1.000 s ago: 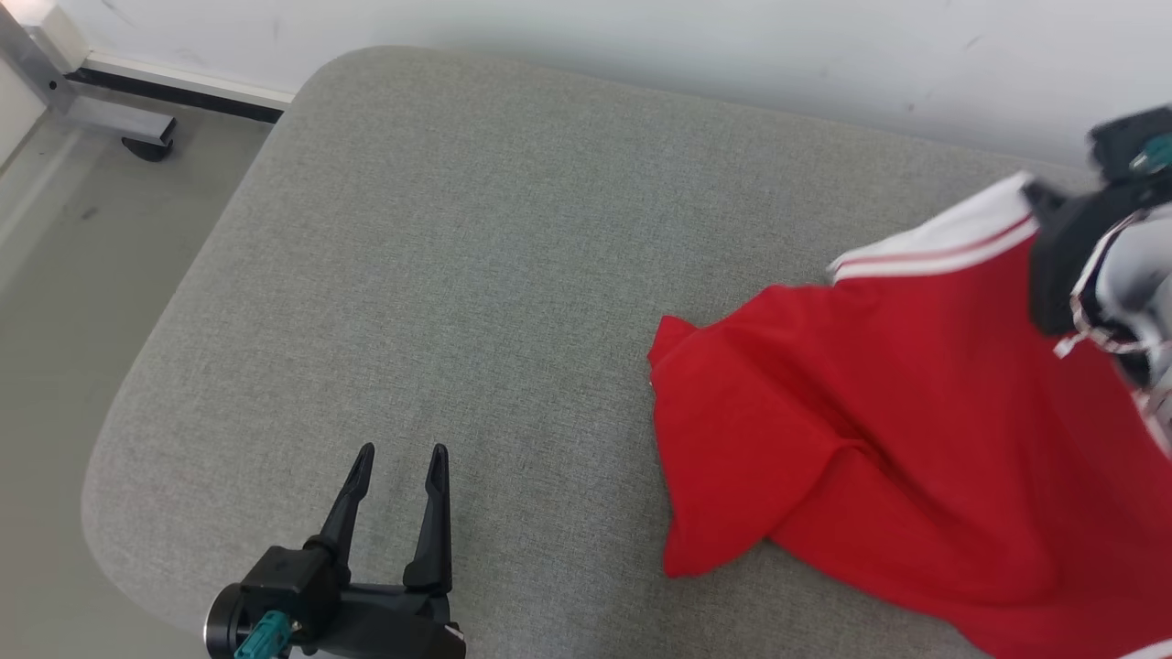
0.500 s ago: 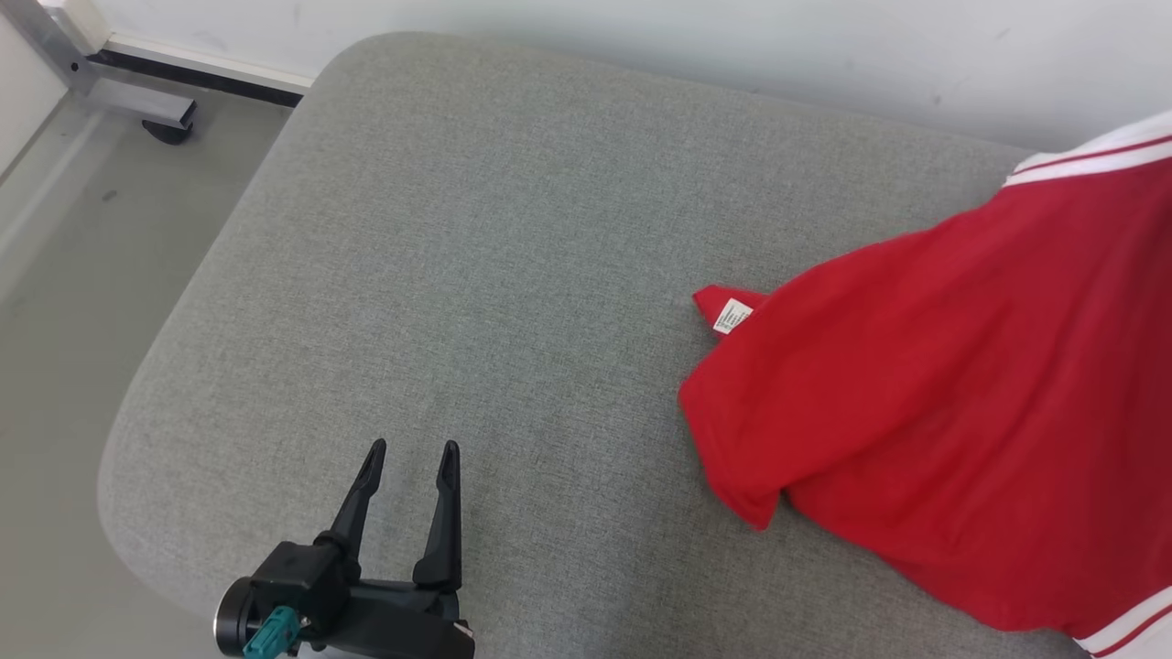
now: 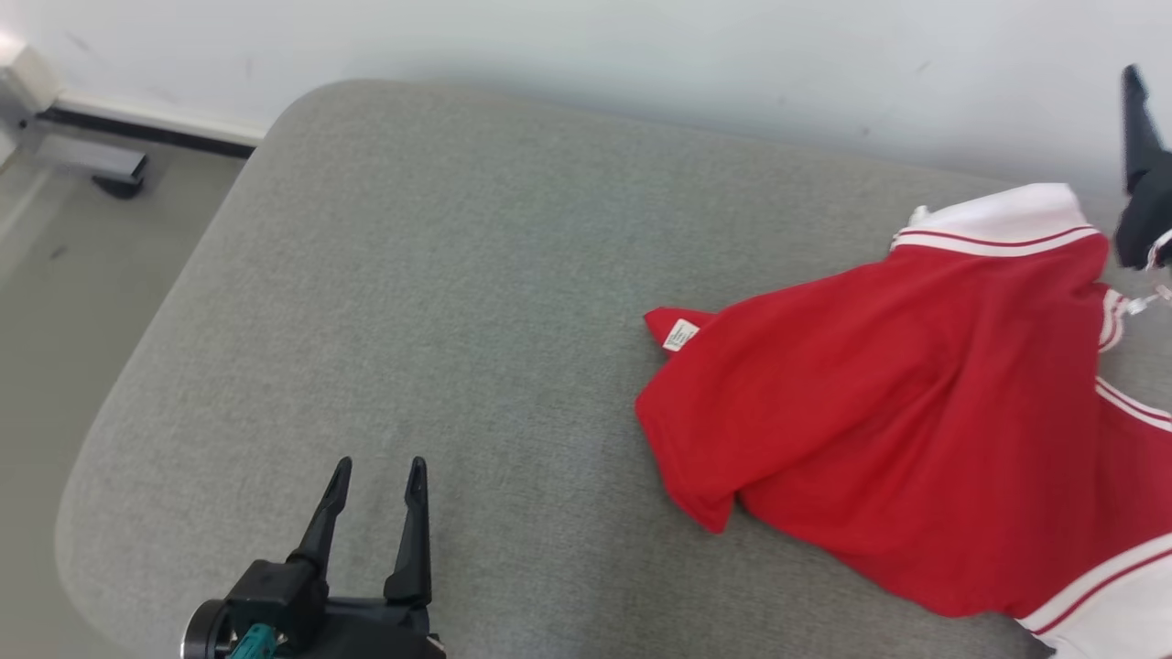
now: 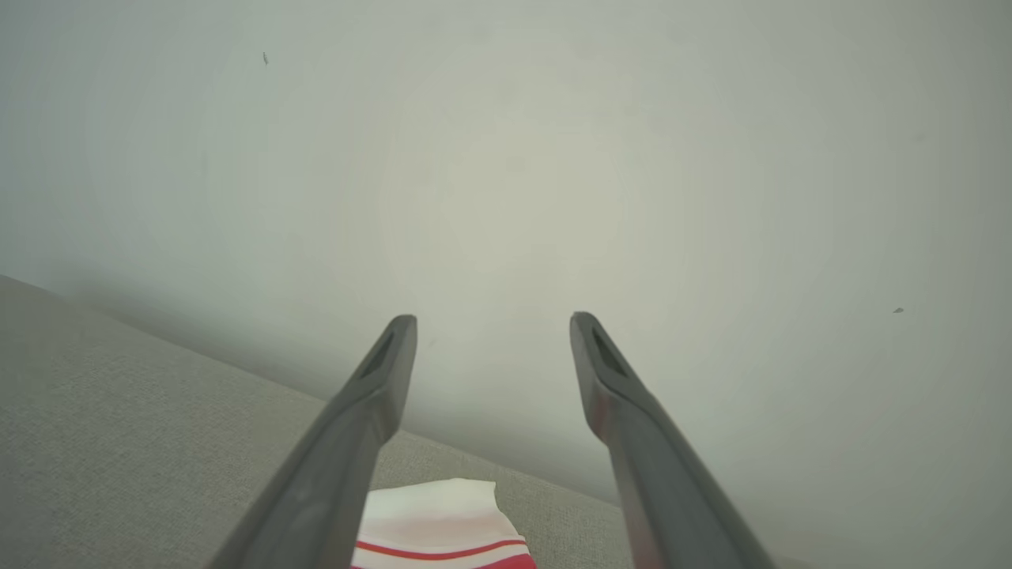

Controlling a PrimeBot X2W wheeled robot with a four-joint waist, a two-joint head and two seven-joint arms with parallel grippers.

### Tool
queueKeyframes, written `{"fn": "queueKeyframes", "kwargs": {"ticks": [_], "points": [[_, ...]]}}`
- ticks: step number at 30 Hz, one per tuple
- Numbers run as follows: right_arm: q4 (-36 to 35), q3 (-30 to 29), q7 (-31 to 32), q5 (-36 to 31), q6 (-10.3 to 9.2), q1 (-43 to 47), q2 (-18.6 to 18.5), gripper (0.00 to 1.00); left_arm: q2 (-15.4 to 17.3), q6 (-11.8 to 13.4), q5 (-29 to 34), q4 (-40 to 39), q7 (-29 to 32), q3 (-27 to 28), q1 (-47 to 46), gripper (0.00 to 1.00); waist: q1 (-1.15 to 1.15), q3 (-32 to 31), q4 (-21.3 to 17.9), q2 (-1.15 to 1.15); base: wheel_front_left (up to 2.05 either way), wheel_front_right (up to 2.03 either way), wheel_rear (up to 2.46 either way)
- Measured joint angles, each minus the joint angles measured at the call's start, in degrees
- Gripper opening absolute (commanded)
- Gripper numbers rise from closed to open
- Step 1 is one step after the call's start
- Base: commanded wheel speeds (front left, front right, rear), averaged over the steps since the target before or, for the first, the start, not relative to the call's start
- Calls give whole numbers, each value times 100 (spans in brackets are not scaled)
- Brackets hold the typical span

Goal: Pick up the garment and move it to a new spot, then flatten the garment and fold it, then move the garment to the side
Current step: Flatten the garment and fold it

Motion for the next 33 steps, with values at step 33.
{"fn": "queueKeyframes", "kwargs": {"ticks": [33], "points": [[-5823, -3230, 220, -517, 0, 6111, 1767, 100, 0, -205, 445, -135, 0, 710, 458, 100, 0, -614, -1483, -1, 0, 0, 0]]}}
